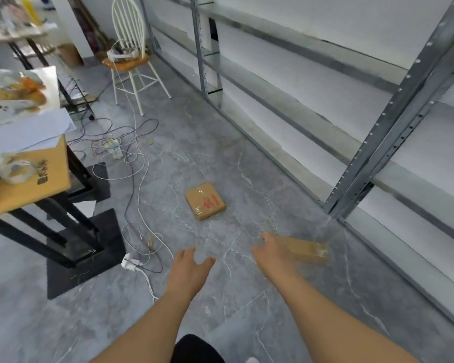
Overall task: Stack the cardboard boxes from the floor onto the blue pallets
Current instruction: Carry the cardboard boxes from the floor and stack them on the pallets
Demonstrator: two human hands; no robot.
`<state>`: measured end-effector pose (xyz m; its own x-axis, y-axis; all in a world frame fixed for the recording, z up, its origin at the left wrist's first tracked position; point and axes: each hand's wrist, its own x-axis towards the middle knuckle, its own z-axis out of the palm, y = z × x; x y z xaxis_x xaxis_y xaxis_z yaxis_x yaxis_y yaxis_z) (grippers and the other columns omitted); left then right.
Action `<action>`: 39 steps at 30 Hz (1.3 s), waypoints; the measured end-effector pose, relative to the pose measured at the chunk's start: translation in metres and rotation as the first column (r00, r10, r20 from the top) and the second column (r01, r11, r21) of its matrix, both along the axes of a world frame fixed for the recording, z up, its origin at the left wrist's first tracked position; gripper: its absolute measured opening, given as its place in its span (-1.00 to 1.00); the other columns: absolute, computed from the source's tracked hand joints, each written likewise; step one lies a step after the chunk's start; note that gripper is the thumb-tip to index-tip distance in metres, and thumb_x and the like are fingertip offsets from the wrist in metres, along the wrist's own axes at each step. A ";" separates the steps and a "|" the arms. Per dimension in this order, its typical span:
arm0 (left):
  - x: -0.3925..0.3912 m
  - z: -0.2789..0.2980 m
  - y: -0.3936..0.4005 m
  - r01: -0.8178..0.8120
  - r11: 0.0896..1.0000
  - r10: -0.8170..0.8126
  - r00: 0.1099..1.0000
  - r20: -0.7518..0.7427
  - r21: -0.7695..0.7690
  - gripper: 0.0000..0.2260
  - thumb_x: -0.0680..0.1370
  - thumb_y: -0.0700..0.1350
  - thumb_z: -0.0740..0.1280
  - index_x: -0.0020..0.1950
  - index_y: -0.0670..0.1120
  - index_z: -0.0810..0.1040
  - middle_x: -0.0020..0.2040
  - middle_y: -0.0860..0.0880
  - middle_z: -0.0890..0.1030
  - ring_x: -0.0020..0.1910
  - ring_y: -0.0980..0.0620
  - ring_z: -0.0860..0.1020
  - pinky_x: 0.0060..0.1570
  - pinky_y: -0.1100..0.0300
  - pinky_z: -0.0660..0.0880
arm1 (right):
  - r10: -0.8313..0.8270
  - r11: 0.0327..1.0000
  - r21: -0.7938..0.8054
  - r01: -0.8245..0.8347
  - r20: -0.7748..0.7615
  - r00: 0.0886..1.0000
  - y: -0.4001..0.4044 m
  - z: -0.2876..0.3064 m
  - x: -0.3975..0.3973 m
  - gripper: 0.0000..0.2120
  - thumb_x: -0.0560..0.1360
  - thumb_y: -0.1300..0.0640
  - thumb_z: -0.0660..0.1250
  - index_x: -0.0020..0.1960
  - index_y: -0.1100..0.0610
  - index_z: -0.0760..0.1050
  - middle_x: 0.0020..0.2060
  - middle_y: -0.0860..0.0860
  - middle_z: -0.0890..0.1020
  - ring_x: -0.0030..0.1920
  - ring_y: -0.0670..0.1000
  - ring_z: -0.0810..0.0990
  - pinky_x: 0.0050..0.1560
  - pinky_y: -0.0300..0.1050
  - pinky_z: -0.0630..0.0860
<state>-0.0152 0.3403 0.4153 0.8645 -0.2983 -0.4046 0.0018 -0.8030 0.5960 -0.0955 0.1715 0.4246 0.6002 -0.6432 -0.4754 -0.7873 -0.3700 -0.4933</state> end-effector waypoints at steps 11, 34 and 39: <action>0.157 -0.032 -0.055 -0.098 0.995 0.096 0.993 -0.068 -0.024 -0.32 0.51 0.14 0.26 0.52 -0.11 0.10 0.51 -0.10 0.17 0.47 -0.08 0.17 0.39 0.04 0.16 | 0.087 0.994 -0.068 -0.085 0.017 0.996 -0.068 -0.021 0.165 -0.66 0.52 0.06 0.19 0.25 0.15 0.38 0.21 0.11 0.46 0.13 0.13 0.49 0.02 -0.09 0.39; 0.490 -0.217 -0.168 -0.164 0.978 0.200 0.912 -0.358 0.128 -0.23 0.49 0.16 0.30 0.54 -0.03 -0.05 0.52 -0.11 0.13 0.48 -0.13 0.14 0.39 -0.03 0.14 | 0.065 0.989 0.142 -0.031 -0.239 0.969 -0.205 -0.208 0.516 -0.59 0.50 -0.02 0.25 0.29 0.10 0.36 0.18 0.06 0.44 0.10 0.06 0.50 0.14 -0.01 0.48; 0.517 -0.314 -0.189 -0.264 0.958 0.287 0.858 -0.426 0.113 -0.24 0.49 0.04 0.35 0.54 -0.07 -0.02 0.50 -0.14 0.17 0.46 -0.10 0.19 0.34 0.07 0.19 | 0.112 0.988 0.137 -0.072 -0.312 0.943 -0.228 -0.306 0.551 -0.52 0.50 -0.02 0.28 0.35 0.15 0.33 0.26 0.11 0.40 0.23 0.11 0.45 0.22 -0.02 0.42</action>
<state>0.5018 0.1508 0.1014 0.6425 -0.0445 -0.7650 0.4759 -0.7593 0.4438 0.4555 -0.0567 0.1186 0.4585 -0.5176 -0.7224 -0.8759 -0.4007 -0.2688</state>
